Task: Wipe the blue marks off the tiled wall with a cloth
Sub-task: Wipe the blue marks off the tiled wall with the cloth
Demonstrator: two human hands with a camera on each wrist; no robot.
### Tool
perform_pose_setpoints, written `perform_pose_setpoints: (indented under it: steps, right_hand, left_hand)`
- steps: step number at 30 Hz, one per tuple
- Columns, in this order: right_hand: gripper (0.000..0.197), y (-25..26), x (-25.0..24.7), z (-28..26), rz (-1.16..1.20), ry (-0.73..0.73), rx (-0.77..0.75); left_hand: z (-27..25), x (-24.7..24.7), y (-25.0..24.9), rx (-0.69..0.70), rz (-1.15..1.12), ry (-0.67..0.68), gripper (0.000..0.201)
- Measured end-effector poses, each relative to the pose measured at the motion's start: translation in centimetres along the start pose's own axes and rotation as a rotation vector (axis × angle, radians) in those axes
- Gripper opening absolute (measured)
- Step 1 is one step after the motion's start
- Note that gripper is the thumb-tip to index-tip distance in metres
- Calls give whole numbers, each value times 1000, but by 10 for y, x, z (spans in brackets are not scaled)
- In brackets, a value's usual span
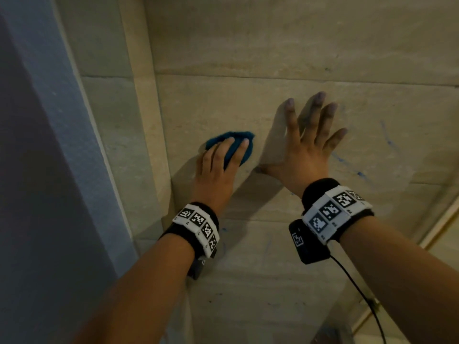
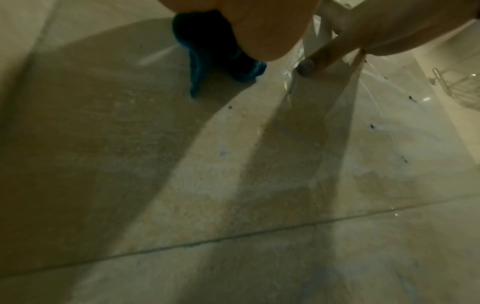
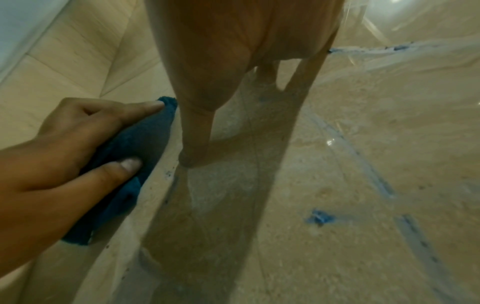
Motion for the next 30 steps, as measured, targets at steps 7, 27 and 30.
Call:
perform_pose_setpoints:
  steps: [7, 27, 30]
  right_hand:
    - [123, -2, 1, -5, 1, -87, -15]
    - [139, -7, 37, -38, -51, 86, -4]
    - [138, -8, 38, -38, -46, 45, -7]
  left_hand:
    - [-26, 16, -12, 92, 44, 6, 68]
    - [-7, 4, -10, -78, 9, 25, 95]
    - [-12, 12, -16, -17, 18, 31, 85]
Point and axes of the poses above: each hand's wrist, its own z-axis towards the middle knuckle, its own x-axis out of the palm, y = z × x, the point moved 5 cm from there along z, towards the middle knuckle, and after that the axes turned 8 degrees about -z, right-handed, at the moved point
